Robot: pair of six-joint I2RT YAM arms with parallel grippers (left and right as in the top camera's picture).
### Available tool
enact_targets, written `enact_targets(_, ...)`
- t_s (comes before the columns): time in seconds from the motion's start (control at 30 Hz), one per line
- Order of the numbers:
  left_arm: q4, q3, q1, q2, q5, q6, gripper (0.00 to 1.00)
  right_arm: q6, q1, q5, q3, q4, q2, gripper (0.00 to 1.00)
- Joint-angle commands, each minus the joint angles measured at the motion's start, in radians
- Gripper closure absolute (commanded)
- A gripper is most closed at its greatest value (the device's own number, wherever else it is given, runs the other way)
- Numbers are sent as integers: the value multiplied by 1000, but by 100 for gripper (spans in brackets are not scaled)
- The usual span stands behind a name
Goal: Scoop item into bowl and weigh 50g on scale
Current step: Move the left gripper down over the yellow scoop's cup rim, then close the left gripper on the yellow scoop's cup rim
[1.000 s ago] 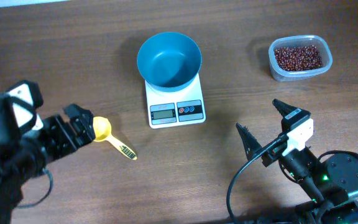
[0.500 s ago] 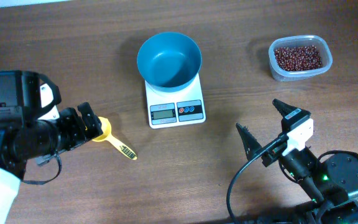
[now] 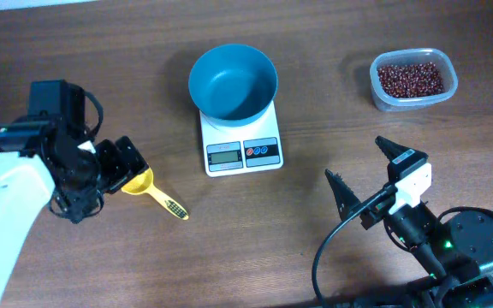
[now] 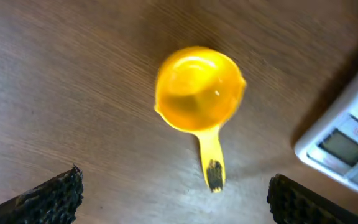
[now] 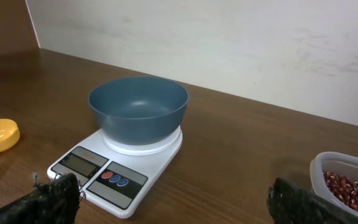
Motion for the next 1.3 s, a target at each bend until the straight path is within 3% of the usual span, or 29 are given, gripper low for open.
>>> enact_targets(0.0,42,16,-2,58,-55,-113,1,4,9,8,-9,1,-8,1)
enact_targets(0.1,99,16,-2,125,-54,-113,2,4,9,8,-9,1,-8,1)
enact_targets(0.2,119,16,-2,204,-54,-124,16,4,9,8,-9,0,-8,1)
enact_targets(0.27,129,16,-2,250,-55,-150,33,4,9,8,-9,1,-8,1)
enact_targets(0.37,158,15,-2,291,-55,-169,43,4,9,8,-9,1,-8,1)
enact_targets(0.47,205,-15,-3,299,-55,-169,62,4,9,8,-9,1,-8,1)
enact_targets(0.6,280,-74,-3,299,-55,-169,66,4,9,8,-9,0,-8,1)
enact_targets(0.7,319,-103,-3,299,-55,-169,60,4,9,8,-9,1,-8,1)
enact_targets(0.73,319,-109,-3,299,-55,-168,64,4,9,8,-9,1,-8,1)
enact_targets(0.8,315,-110,-3,299,-55,-168,100,4,9,8,-9,0,-8,1)
enact_targets(0.93,298,-96,2,292,-55,-168,100,4,9,8,-9,1,-8,1)
enact_targets(1.13,93,-3,7,134,-37,-168,100,4,9,8,-9,0,-8,1)
enact_targets(1.27,89,-3,6,-51,174,-167,100,4,9,8,-9,1,-8,1)
